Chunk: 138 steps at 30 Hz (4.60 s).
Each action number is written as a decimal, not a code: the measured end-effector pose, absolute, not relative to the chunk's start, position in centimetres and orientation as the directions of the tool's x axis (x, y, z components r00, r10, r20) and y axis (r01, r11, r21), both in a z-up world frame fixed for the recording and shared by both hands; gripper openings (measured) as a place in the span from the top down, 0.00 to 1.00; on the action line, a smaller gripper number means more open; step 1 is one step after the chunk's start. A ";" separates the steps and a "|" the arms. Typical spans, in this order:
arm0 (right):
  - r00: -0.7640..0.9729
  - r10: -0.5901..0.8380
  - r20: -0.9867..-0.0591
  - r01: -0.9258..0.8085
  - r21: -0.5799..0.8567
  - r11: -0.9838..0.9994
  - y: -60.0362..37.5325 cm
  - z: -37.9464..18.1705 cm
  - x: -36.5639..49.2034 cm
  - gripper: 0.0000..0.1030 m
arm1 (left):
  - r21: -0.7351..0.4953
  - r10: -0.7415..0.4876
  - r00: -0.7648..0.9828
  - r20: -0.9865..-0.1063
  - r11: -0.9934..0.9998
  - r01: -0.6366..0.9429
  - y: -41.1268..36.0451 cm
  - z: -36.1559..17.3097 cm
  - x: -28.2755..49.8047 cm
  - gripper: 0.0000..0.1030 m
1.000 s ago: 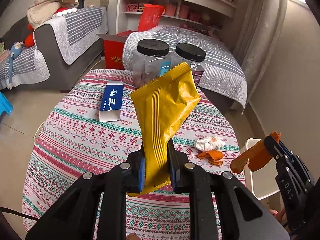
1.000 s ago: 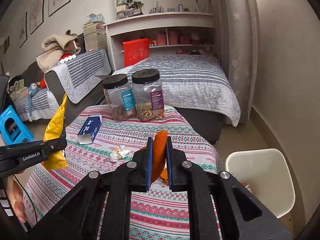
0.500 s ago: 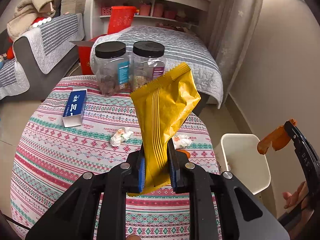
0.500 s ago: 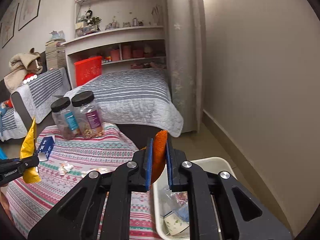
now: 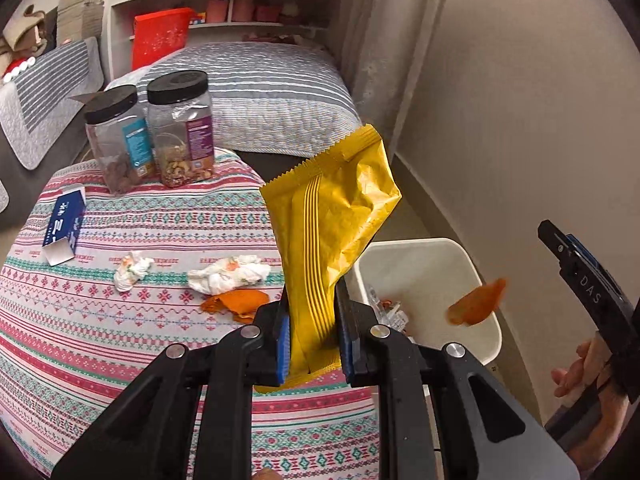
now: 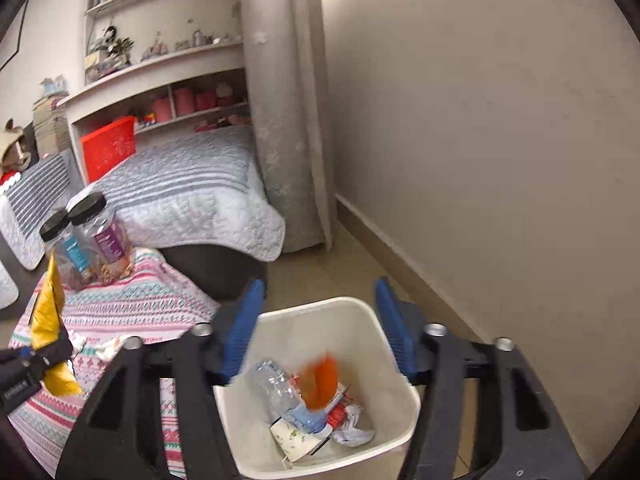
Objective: Collect trash
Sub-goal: 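Carry the yellow snack bag over the bin with the left tool and release it, then move the left tool back over the white tissue bundle on the table, then close the left tool on the white tissue bundle, then grasp the remaining orange peel with the right tool while the left tool lifts the tissue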
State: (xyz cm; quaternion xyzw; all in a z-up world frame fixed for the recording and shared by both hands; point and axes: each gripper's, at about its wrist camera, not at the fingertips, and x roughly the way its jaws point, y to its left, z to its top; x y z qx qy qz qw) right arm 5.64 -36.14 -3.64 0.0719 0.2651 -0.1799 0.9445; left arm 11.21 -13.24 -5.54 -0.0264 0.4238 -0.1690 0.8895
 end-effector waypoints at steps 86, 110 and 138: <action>0.731 -0.255 -0.633 0.204 -0.154 0.967 -20.2 -8.4 12.9 0.07 | 0.082 0.057 0.446 -0.893 0.996 0.036 -0.6 -15.2 21.5 0.29; 0.524 0.035 -0.851 -0.126 -0.037 0.991 -14.4 -17.0 18.9 0.07 | 0.037 -0.018 0.419 -0.908 0.992 0.121 1.0 -15.2 20.7 0.68; 0.647 0.194 -0.737 -0.255 0.030 0.966 -10.4 -9.9 14.6 0.76 | -0.019 -0.030 0.569 -0.822 1.000 0.025 7.0 -7.4 13.1 0.68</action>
